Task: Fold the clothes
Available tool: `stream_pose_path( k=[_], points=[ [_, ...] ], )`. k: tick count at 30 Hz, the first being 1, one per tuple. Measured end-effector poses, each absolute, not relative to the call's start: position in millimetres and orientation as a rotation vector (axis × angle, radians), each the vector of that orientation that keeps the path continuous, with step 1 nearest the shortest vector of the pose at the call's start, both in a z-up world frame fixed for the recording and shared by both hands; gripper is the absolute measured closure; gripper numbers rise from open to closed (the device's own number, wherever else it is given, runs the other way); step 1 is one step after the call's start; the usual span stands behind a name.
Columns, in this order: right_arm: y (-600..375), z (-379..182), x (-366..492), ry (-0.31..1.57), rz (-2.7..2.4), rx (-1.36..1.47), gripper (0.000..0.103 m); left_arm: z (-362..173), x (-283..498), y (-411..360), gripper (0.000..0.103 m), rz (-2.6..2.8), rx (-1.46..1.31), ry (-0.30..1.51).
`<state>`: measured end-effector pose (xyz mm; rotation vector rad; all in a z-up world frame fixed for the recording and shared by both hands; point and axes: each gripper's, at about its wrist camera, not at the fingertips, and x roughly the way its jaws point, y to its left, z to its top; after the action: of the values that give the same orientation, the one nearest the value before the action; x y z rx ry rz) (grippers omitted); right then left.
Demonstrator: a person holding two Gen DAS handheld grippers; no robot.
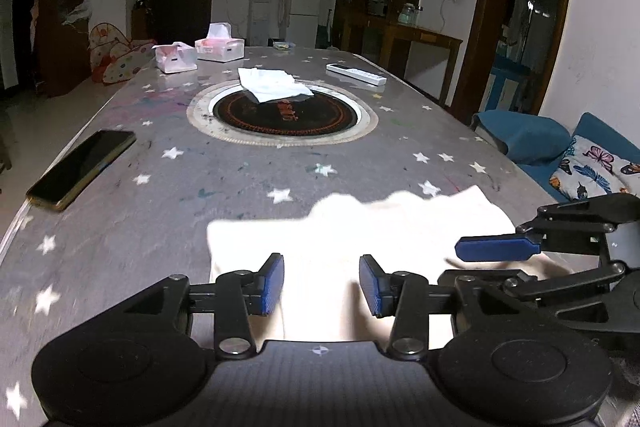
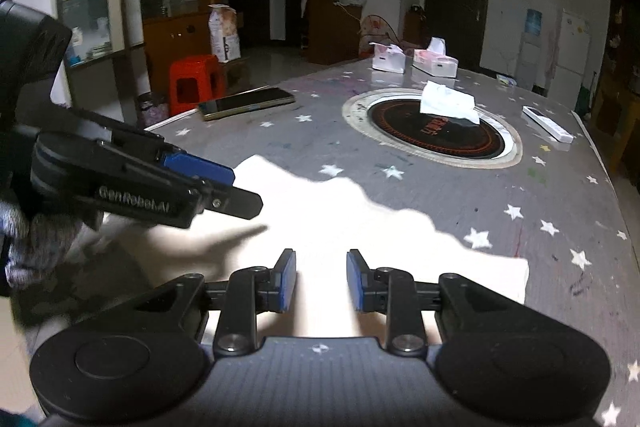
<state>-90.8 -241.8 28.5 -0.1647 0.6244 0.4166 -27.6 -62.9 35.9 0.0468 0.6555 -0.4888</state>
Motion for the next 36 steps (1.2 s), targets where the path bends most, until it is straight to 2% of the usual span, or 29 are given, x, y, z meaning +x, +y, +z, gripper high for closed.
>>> stream_pose_path(
  k=[7, 12, 20, 22, 24, 36],
  points=[
    [-227, 12, -114, 0.605, 0.411, -0.253, 0.076, 22, -46, -55, 0.057, -0.46, 0.045, 0.683],
    [-229, 27, -126, 0.562, 0.419, -0.232, 0.076, 26, -52, -48, 0.056, -0.455, 0.022, 0.666],
    [-236, 19, -133, 0.591, 0.413, -0.186, 0.076, 20, -54, -45, 0.055, -0.438, 0.016, 0.679],
    [-242, 24, -136, 0.582, 0.408, -0.167, 0.075, 21, -55, -43, 0.055, -0.437, 0.012, 0.677],
    [-249, 19, -135, 0.604, 0.392, -0.143, 0.067, 19, -55, -43, 0.053, -0.435, 0.004, 0.686],
    [-276, 14, -140, 0.623, 0.342, -0.036, 0.065, 18, -57, -36, 0.049, -0.427, -0.022, 0.699]
  ],
)
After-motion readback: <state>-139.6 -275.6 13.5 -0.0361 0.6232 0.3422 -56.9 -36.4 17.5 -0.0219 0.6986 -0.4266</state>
